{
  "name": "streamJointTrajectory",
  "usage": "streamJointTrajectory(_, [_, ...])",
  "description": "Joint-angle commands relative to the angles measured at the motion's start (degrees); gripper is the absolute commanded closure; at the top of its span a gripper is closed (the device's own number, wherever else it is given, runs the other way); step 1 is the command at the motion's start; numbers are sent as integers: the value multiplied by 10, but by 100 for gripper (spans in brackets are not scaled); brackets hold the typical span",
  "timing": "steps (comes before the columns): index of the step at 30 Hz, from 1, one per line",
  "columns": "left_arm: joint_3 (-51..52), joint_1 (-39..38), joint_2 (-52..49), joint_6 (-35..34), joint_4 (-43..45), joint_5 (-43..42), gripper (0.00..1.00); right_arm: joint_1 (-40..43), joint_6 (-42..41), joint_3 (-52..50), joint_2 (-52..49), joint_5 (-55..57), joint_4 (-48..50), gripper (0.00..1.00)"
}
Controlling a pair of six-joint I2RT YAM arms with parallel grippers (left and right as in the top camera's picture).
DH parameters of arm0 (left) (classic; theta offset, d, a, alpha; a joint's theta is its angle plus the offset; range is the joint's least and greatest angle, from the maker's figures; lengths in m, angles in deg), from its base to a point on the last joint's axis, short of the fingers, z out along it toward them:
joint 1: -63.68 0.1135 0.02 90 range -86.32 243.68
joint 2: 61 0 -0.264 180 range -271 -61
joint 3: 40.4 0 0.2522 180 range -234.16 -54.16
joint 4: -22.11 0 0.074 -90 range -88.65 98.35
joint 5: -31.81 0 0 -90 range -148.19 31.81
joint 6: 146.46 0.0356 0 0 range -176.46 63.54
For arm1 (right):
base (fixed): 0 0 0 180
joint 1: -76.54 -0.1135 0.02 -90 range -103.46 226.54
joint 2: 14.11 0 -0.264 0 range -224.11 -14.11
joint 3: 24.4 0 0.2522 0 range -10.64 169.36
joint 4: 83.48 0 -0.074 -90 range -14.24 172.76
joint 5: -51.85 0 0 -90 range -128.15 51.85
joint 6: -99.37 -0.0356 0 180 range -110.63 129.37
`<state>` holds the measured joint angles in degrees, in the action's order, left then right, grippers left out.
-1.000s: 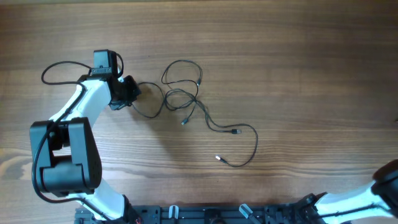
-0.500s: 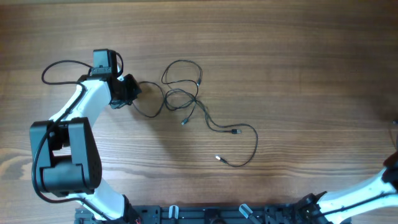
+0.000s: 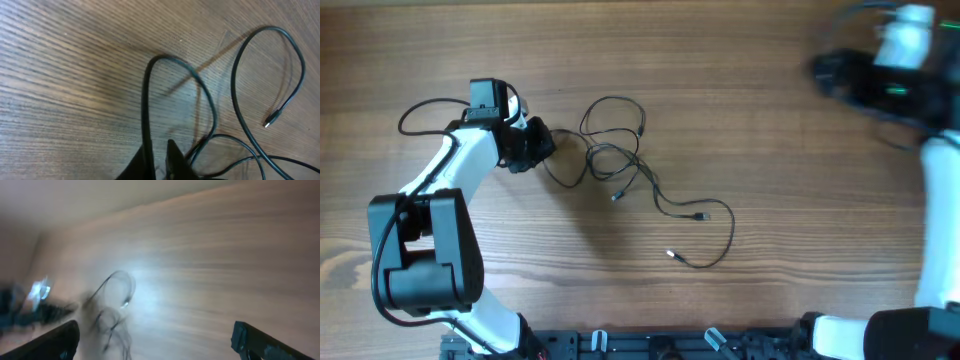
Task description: Untangle cables
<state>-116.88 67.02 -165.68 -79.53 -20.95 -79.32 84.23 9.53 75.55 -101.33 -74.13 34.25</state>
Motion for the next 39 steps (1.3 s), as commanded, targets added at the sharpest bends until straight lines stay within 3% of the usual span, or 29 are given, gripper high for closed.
streamJointTrajectory(1, [-1,-1,0,1,-10,-9,84,-128,53,-34,-44,32,47,0])
streamJointTrajectory(3, [-1,-1,0,1,-20,-9,76,-188,52,-44,-80,51,88,0])
streamJointTrajectory(6, [-1,-1,0,1,-32,-9,14,-267,53,-45,-152,51,153,0])
streamJointTrajectory(8, [-1,-1,0,1,-32,-9,0,-314,53,-45,-212,52,215,0])
streamJointTrajectory(12, [-1,-1,0,1,-48,-9,0,-361,54,-45,-299,54,294,2])
streamJointTrajectory(17, [-1,-1,0,1,-52,-9,0,-371,54,-45,-335,135,295,28])
streamJointTrajectory(18, [-1,-1,0,1,-52,-9,0,-371,54,-45,-335,152,299,44])
streamJointTrajectory(19, [-1,-1,0,1,-52,-9,7,-370,54,-45,-335,163,312,75])
streamJointTrajectory(20, [-1,-1,0,1,-53,-9,18,-370,48,-44,-334,170,329,96])
streamJointTrajectory(22, [1,-1,0,3,-53,0,78,-361,-3,-27,-323,194,340,96])
streamJointTrajectory(23, [6,-1,0,3,-53,9,96,-346,-19,-6,-304,197,335,96])
streamJointTrajectory(26, [29,-1,0,3,-53,57,96,-302,-18,18,-242,197,336,96])
streamJointTrajectory(30, [76,4,0,-4,-66,208,96,-203,-18,22,-141,248,343,95])
streamJointTrajectory(39, [118,42,0,-17,-71,225,96,68,-10,90,-89,268,342,96])
